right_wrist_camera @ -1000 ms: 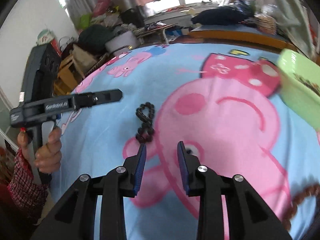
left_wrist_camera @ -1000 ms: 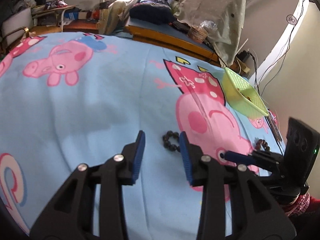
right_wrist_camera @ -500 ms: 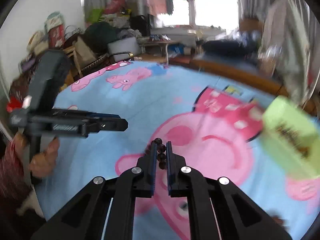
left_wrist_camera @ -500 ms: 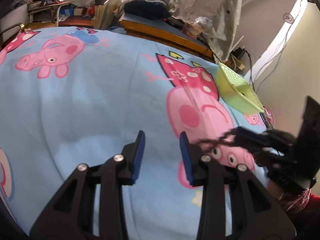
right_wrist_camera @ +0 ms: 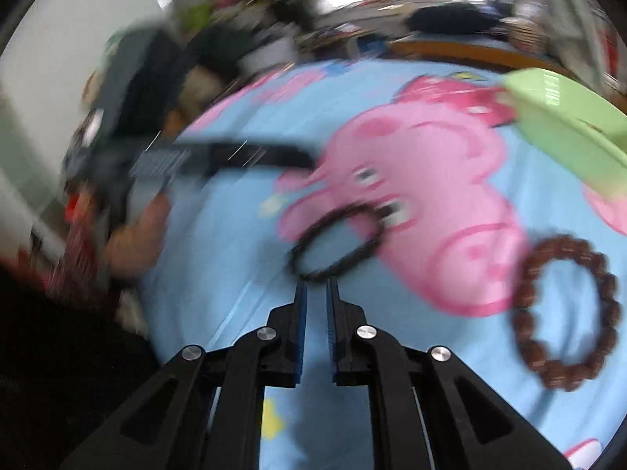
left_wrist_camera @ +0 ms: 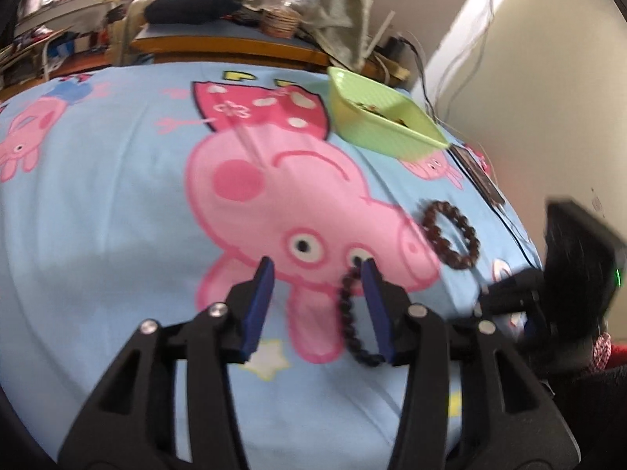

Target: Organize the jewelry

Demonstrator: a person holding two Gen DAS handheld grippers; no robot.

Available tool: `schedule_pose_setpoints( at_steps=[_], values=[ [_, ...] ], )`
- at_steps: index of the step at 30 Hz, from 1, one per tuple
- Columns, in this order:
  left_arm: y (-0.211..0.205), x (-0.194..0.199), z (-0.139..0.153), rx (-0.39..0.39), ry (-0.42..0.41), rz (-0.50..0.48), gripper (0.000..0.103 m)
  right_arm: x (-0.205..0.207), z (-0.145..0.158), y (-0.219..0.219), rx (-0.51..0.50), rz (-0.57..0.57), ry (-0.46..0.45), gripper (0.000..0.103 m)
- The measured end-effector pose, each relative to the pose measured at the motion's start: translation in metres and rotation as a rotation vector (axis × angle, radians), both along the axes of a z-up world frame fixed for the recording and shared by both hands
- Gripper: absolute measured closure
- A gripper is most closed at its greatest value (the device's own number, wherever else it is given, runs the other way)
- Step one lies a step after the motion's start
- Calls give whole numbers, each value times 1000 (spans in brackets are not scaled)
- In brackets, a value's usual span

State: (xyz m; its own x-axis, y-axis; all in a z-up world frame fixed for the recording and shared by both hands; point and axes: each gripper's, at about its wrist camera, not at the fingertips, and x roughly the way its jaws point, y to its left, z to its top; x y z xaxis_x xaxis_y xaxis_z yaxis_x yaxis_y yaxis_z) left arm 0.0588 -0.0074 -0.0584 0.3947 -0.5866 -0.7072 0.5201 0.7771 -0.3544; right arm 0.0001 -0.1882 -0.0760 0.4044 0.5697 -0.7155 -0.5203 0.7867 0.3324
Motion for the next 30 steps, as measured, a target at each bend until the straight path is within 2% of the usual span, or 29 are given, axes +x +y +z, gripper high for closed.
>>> schedule_pose_setpoints(
  at_steps=[2, 4, 7, 11, 13, 15, 17, 22, 25, 30],
  values=[
    [-7, -7, 1, 11, -15, -13, 59, 13, 0, -10, -1, -96, -2, 103],
    [-13, -13, 0, 54, -42, -15, 59, 22, -3, -14, 1, -132, -3, 103],
    [-22, -20, -8, 132, -58, -14, 59, 32, -7, -9, 4, -146, -4, 103],
    [-24, -25, -16, 153, -44, -28, 59, 37, -4, -7, 6, -138, -19, 103],
    [-27, -27, -18, 183, -58, -23, 62, 35, -4, -4, 11, -142, -31, 103],
    [-30, -26, -23, 231, -73, -13, 74, 33, -3, -4, 7, -147, -35, 103],
    [-32, -28, -23, 251, -98, -14, 75, 34, -1, -2, 6, -149, -44, 103],
    [-34, -29, -24, 247, -112, -28, 93, 37, 2, 11, -45, -129, -73, 103],
    [-34, -28, -24, 237, -109, -29, 94, 37, -10, 19, -127, -123, -78, 103],
    [-32, -25, -24, 201, -83, -27, 94, 27, -11, 5, -98, -147, -74, 103]
  ],
)
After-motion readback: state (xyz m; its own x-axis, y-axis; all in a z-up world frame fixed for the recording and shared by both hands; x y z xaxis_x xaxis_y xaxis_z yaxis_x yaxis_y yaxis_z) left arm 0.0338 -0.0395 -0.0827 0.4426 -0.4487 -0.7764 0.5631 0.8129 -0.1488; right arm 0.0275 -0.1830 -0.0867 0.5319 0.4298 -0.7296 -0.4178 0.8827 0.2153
